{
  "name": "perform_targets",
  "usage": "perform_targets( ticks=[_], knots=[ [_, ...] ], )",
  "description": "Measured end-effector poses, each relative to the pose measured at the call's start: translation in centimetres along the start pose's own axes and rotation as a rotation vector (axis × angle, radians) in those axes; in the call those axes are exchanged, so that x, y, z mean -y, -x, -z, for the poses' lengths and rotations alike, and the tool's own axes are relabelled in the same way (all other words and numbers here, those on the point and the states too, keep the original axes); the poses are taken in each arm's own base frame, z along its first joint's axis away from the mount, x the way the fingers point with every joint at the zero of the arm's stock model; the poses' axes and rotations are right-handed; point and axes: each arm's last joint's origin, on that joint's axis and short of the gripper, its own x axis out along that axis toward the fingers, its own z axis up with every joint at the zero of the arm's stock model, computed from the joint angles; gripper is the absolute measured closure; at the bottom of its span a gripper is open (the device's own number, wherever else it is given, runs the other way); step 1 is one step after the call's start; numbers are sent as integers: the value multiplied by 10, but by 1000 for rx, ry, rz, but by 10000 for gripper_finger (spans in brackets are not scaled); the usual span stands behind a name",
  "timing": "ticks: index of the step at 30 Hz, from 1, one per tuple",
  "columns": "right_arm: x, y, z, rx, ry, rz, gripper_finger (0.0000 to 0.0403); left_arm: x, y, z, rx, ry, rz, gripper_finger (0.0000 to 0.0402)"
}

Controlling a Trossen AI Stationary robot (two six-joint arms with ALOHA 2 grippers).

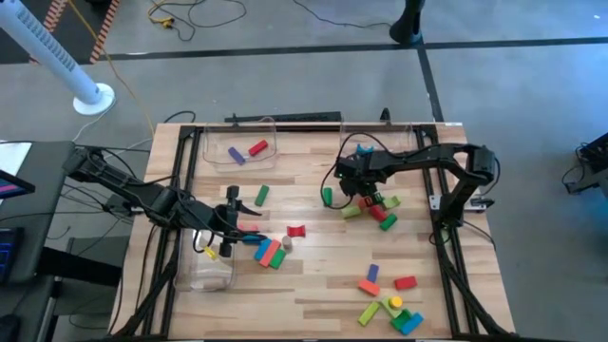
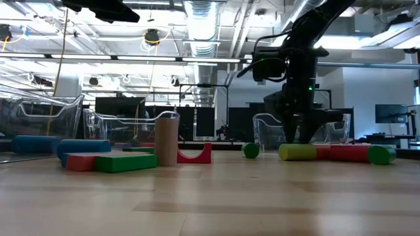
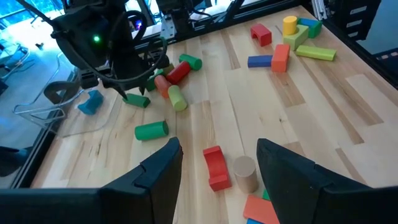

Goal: Sort blocks by size
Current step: Put the green rectangular block into the top left transparent bin

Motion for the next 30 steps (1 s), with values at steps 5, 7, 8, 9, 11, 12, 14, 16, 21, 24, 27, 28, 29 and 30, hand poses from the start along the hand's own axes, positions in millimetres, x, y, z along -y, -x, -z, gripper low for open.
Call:
perform_targets(
  ticks=[5,7,8,9,11,12,14,16,21,24,27,28,29,30],
  knots=[
    [6,-2,3,20,-27,-9,191,0,0,0,0,4,0,201],
    [6,-2,3,21,-27,-9,191,0,0,0,0,8,0,201],
    [5,-2,3,21,-27,-13,191,0,0,0,0,9,0,201],
    [6,-2,3,23,-30,-17,191,0,0,0,0,11,0,201],
    [6,-3,3,39,-34,-31,192,0,0,0,0,12,1,201],
    [6,-4,2,41,-35,-30,192,0,0,0,0,13,2,201],
    [6,-8,1,37,-34,-38,192,0,0,0,0,15,3,201],
    [6,-15,-2,32,-31,-42,192,0,0,0,-1,16,4,201],
    [-2,-30,-10,-1,-5,-82,197,3,-6,2,-27,12,7,201],
    [-1,-31,-12,-8,-20,-88,212,7,-13,5,-55,1,18,201],
    [2,-24,-15,2,-38,-85,238,11,-21,8,-81,-20,20,201],
    [2,-21,-16,5,-39,-87,248,13,-24,9,-88,-32,21,201],
    [3,-19,-17,10,-41,-87,259,14,-26,10,-96,-41,22,201],
    [5,-16,-18,18,-44,-81,269,15,-29,10,-96,-46,22,201]
  ],
)
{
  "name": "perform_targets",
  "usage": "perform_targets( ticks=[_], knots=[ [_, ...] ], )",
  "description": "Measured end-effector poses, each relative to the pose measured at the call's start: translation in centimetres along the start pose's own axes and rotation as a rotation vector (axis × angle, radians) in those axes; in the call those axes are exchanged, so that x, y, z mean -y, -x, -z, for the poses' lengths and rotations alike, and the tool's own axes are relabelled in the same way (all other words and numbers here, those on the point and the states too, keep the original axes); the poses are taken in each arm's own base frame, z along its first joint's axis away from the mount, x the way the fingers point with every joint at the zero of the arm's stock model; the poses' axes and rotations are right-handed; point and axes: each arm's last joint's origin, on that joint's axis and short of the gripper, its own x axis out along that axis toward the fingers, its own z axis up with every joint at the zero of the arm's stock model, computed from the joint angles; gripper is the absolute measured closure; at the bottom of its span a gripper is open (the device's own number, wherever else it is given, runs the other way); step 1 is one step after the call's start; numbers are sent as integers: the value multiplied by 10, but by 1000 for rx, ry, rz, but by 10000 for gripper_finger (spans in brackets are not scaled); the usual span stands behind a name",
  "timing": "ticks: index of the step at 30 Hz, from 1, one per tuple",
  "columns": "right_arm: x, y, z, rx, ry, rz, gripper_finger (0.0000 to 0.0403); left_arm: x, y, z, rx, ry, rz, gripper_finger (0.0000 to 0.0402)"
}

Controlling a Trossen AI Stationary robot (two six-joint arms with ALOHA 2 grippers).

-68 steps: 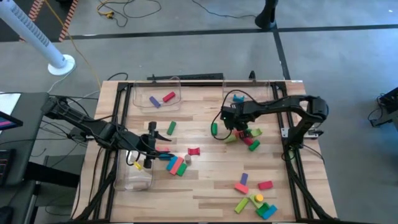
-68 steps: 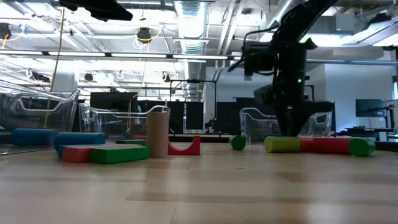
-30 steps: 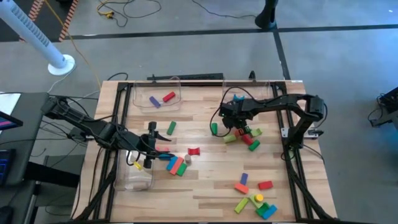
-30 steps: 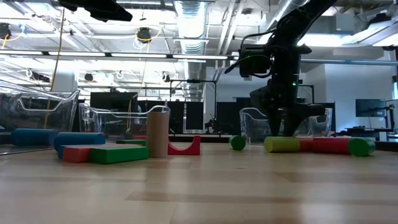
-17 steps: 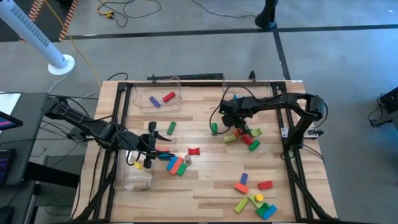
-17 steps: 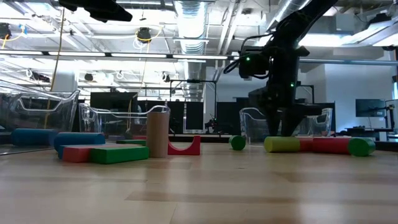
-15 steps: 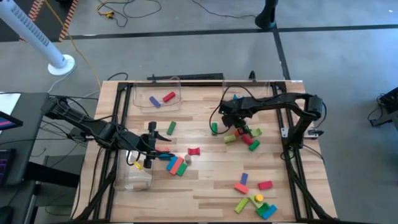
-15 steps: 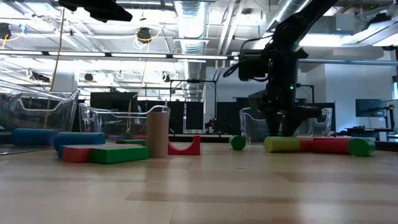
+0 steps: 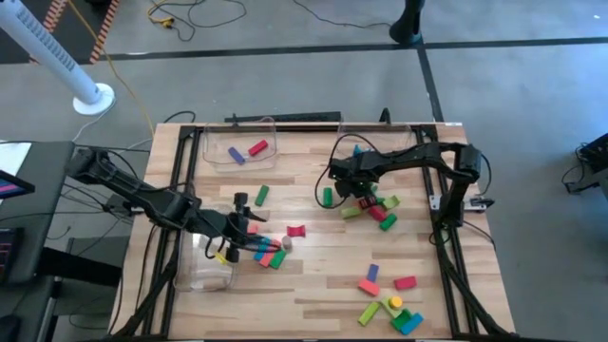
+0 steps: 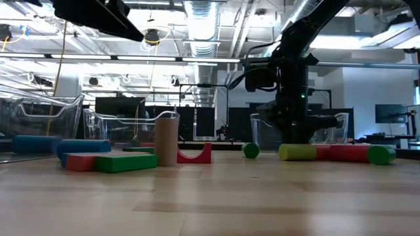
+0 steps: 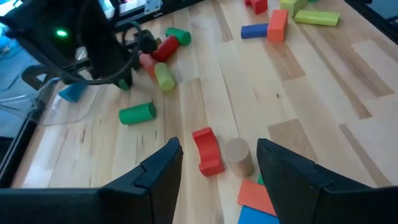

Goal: Sort blocks by size
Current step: Put the green rectangular block into the top left transparent bin

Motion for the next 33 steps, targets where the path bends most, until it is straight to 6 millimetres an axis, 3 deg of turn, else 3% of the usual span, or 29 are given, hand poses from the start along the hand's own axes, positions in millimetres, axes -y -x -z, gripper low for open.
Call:
perform_targets(
  ticks=[6,25,29,33],
  knots=[
    [3,10,-6,26,-9,13,310,3,-6,-2,14,-26,-2,201],
    [-19,18,-22,57,-68,24,306,0,-2,-4,41,-17,-27,201],
    [-24,30,-25,100,-90,43,306,-1,-2,-7,66,-27,-34,201],
    [-27,54,-26,206,-139,87,306,-1,-2,-10,97,-40,-42,201]
  ],
)
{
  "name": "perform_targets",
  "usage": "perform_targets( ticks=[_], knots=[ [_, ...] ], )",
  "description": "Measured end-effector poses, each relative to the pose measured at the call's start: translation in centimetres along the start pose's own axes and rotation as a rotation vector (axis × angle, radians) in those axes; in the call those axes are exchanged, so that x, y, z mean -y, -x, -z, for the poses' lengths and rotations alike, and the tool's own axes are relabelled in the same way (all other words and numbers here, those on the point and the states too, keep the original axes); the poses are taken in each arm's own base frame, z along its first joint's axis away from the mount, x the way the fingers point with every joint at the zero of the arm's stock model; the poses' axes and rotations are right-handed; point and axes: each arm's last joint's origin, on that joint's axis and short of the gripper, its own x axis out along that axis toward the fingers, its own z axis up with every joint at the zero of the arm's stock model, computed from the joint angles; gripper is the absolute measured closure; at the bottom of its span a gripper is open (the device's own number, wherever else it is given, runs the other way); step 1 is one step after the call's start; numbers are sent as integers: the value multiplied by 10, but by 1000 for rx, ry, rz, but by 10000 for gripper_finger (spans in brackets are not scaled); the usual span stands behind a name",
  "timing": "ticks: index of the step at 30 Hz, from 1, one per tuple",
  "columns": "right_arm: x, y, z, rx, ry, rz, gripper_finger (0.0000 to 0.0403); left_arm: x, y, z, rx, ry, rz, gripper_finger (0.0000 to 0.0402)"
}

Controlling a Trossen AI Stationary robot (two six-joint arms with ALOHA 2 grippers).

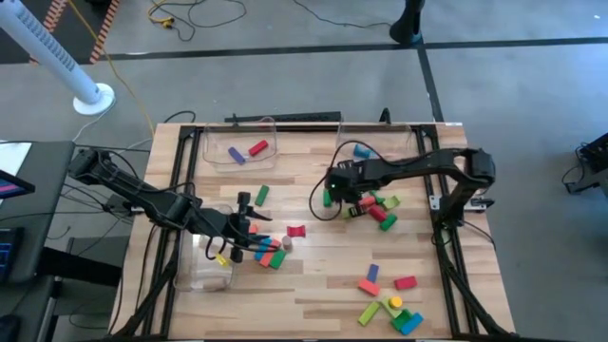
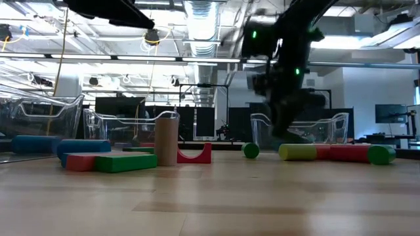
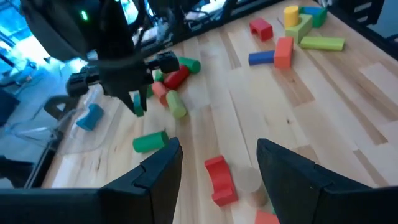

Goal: Sort blocks by size
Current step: Put the green rectangular block into the top left transparent bin

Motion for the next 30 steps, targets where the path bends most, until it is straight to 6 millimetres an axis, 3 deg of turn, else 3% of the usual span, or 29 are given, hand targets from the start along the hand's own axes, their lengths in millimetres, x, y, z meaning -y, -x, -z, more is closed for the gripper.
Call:
perform_targets(
  ticks=[8,16,23,30],
  knots=[
    [-10,64,-18,368,-86,86,306,-3,1,-11,100,-3,-38,201],
    [-36,118,-41,775,-96,107,306,-7,2,-22,212,21,-74,201],
    [-61,148,-59,1059,-34,120,307,-14,-3,-26,272,101,-71,201],
    [-73,163,-64,1195,-23,118,307,-15,-17,-28,323,145,-53,201]
  ],
)
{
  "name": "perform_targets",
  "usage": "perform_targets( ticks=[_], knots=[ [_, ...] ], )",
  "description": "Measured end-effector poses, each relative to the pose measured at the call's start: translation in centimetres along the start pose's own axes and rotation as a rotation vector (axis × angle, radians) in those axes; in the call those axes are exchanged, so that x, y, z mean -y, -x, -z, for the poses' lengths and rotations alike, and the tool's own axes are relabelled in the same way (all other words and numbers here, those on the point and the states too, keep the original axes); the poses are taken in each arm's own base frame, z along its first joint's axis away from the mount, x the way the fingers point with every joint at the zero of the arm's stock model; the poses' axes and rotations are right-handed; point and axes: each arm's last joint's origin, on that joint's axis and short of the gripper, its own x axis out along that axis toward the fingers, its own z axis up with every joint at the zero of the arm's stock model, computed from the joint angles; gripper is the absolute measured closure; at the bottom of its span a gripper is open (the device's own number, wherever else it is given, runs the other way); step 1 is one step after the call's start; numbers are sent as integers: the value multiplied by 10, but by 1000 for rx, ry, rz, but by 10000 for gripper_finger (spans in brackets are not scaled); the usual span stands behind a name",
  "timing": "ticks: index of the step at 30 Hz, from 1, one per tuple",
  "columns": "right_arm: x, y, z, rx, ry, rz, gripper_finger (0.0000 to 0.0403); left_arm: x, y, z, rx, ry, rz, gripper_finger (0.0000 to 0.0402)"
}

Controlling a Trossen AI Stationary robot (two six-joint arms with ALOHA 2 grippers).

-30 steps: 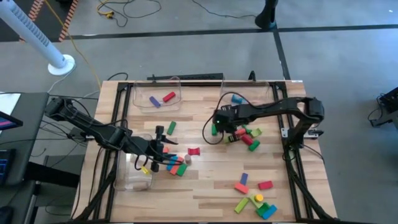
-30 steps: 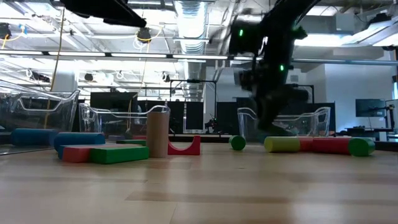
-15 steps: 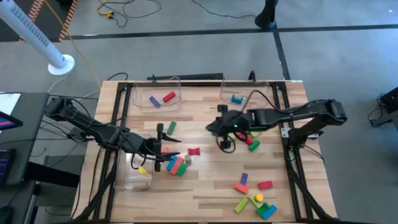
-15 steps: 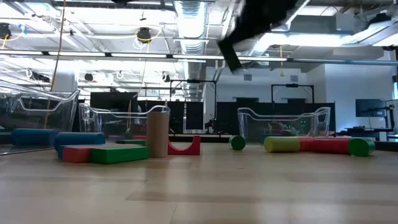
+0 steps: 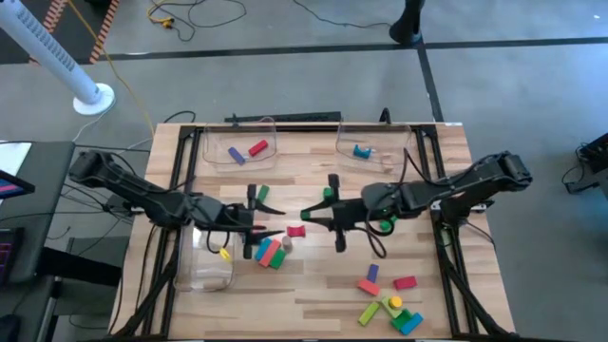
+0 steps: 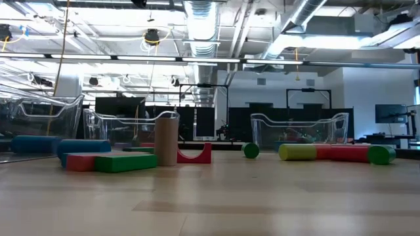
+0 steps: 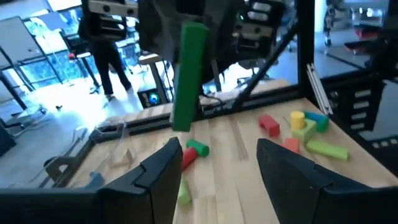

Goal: Sort blocks by size
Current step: Put the green rectangular block into the top left transparent bin

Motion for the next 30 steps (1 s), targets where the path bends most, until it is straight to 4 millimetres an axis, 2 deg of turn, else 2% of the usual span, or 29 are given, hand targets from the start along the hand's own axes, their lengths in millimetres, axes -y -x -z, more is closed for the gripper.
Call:
perform_targets(
  ticks=[13,21,26,30],
  knots=[
    [-2,1,-5,43,5,9,307,7,-26,7,108,-4,-30,201],
    [-3,1,-5,42,1,8,307,0,-33,4,136,28,-62,201],
    [-2,0,-6,50,-2,11,307,-4,-35,2,159,65,-3,201],
    [-7,-11,0,63,2,12,307,-9,-37,5,140,99,-14,201]
  ],
)
